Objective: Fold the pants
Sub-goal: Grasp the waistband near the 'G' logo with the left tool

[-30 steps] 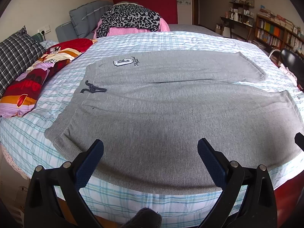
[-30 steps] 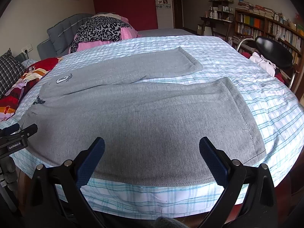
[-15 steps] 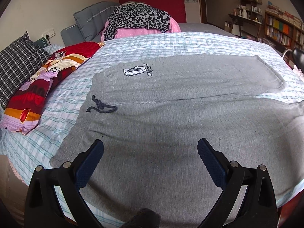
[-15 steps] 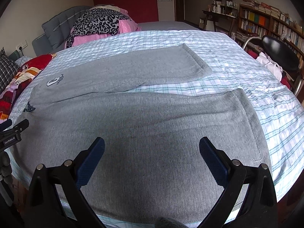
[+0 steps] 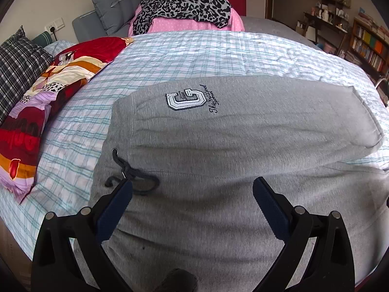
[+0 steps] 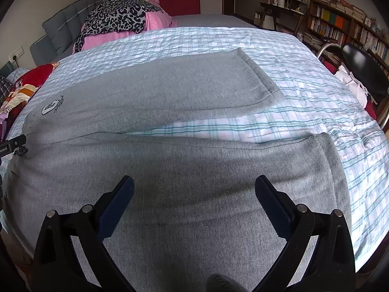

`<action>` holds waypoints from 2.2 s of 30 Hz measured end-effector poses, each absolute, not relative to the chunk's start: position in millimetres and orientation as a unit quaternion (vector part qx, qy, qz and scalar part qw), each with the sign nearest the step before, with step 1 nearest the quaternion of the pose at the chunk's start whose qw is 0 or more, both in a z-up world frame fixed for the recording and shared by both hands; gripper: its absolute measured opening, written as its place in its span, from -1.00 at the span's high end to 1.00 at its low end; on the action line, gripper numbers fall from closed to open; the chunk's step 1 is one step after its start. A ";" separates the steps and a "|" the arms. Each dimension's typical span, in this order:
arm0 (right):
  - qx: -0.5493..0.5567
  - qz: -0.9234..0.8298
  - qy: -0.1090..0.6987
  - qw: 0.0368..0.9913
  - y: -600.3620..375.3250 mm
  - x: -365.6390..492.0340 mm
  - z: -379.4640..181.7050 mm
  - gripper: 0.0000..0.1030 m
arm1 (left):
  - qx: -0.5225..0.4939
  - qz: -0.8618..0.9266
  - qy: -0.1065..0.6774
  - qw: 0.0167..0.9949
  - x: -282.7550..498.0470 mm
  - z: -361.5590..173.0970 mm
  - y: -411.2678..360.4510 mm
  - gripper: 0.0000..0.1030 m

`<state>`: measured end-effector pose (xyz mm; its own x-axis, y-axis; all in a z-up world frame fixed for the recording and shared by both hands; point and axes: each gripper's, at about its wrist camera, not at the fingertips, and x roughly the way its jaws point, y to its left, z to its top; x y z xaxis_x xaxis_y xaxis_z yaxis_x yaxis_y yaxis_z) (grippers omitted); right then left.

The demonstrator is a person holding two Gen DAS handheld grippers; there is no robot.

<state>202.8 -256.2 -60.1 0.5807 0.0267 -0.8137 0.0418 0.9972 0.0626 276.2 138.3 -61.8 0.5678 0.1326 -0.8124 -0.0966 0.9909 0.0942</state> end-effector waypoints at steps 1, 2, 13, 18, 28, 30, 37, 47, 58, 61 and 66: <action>0.039 -0.004 0.461 0.887 -256.7 207.1 -60.4 -0.96 | 0.019 0.064 0.466 0.882 284.0 -62.2 143.7 -0.91; 0.040 -0.004 0.464 0.885 -257.0 211.1 -60.5 -0.96 | 0.018 0.064 0.470 0.880 291.8 -62.4 149.7 -0.91; 0.040 -0.003 0.489 0.872 -258.0 251.5 -67.6 -0.96 | -0.059 0.106 0.510 0.851 372.7 -73.6 246.3 -0.91; 0.032 0.001 0.495 0.869 -251.3 265.9 -71.4 -0.96 | -0.065 0.124 0.515 0.845 405.0 -78.0 276.5 -0.91; 0.041 0.008 0.499 0.865 -247.7 289.8 -77.9 -0.96 | -0.088 0.113 0.505 0.851 444.2 -96.7 300.3 -0.90; 0.045 0.007 0.499 0.865 -248.8 293.5 -78.3 -0.96 | -0.089 0.108 0.511 0.848 446.9 -104.1 300.1 -0.91; 0.047 0.016 0.494 0.868 -247.6 300.8 -79.6 -0.96 | -0.078 0.097 0.518 0.846 448.5 -121.7 299.1 -0.91; 0.026 -0.025 0.449 0.893 -273.6 328.3 -70.9 -0.96 | -0.101 0.078 0.488 0.863 435.3 -107.8 298.5 0.11; 0.046 -0.088 0.426 0.899 -350.6 391.9 -65.0 -0.96 | -0.131 0.052 0.447 0.883 418.0 -101.1 294.0 0.40; 0.060 -0.097 0.427 0.897 -369.3 417.5 -65.3 -0.96 | -0.129 0.056 0.440 0.887 416.4 -102.5 293.3 0.39; 0.105 -0.110 0.450 0.880 -397.9 460.9 -75.1 -0.96 | -0.114 0.064 0.436 0.891 416.4 -106.1 290.4 0.38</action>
<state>460.9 -397.9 -75.1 0.5699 -0.0994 -0.8157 0.2879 0.9539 0.0850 416.4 290.4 -106.1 0.6123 0.0160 -0.7905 -0.2138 0.9659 -0.1461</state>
